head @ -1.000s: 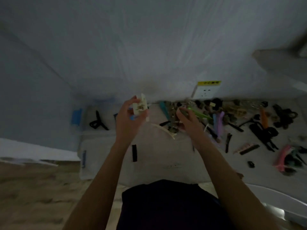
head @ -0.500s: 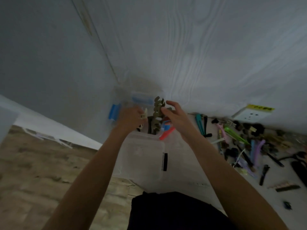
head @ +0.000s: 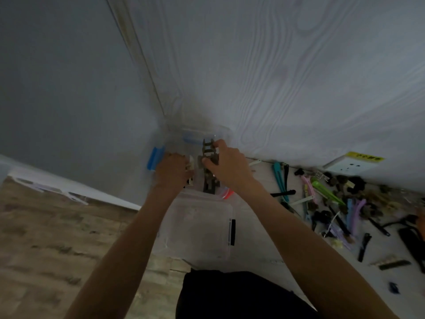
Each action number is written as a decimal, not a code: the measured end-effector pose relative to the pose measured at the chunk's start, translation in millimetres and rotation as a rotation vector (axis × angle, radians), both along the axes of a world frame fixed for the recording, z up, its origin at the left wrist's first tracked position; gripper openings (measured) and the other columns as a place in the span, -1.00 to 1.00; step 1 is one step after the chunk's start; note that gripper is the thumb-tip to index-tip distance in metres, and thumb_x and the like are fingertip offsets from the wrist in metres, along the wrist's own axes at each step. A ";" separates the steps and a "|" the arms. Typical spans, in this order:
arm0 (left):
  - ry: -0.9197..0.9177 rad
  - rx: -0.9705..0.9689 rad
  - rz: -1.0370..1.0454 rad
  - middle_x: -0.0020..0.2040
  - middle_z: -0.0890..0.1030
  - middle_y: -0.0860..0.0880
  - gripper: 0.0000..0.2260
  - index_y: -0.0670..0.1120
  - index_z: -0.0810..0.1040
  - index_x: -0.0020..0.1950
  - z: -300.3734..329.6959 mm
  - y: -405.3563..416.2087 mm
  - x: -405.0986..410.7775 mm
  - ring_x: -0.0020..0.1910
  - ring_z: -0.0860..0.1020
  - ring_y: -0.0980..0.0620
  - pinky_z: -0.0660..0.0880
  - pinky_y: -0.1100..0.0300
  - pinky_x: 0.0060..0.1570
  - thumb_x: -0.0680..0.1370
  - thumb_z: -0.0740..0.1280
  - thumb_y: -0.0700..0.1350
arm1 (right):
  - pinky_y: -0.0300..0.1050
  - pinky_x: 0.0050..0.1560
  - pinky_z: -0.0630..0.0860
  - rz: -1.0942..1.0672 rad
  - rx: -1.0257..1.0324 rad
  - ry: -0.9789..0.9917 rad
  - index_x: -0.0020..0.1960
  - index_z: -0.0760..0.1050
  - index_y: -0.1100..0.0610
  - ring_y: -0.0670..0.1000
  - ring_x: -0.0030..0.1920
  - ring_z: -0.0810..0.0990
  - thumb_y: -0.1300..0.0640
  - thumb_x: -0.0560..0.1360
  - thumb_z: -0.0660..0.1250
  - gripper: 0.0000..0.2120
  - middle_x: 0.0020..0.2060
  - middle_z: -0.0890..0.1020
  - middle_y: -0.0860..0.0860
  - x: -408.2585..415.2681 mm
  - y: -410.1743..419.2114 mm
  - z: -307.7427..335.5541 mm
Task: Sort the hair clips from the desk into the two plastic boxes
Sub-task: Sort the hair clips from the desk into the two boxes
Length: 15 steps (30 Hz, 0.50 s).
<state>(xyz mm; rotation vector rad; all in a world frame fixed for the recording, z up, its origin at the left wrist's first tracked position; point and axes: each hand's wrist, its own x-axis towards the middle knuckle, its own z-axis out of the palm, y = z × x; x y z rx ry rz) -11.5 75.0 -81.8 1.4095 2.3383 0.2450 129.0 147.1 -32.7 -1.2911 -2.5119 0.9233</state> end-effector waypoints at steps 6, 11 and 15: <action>-0.025 0.301 0.047 0.04 0.61 -0.17 -0.80 -0.16 0.54 0.13 4.7 -14.5 -4.6 0.04 0.54 -0.15 0.51 -0.03 -0.03 0.55 0.27 -0.15 | -0.12 -0.10 0.41 0.033 0.012 -0.163 0.19 0.39 0.27 0.17 0.01 0.57 0.08 0.59 0.15 -0.70 0.01 0.60 0.22 -15.1 -5.5 -15.1; -0.209 0.441 0.119 0.01 0.63 -0.08 -0.82 -0.11 0.54 0.12 7.5 -22.9 9.9 -0.02 0.58 -0.04 0.52 0.11 -0.02 0.57 0.26 -0.10 | -0.01 -0.03 0.46 0.073 0.098 0.025 0.13 0.50 0.26 0.21 -0.02 0.57 0.25 0.54 0.17 -0.77 -0.01 0.60 0.23 10.2 -11.5 -15.1; -0.267 0.590 0.202 -0.04 0.65 -0.04 -0.83 -0.11 0.56 0.11 20.2 -17.4 43.0 -0.11 0.53 0.11 0.40 0.37 -0.10 0.57 0.25 -0.11 | 0.01 0.09 0.48 0.123 0.240 0.120 0.07 0.55 0.22 0.17 0.01 0.57 0.25 0.46 0.23 -0.77 -0.02 0.63 0.16 56.2 -17.1 -11.2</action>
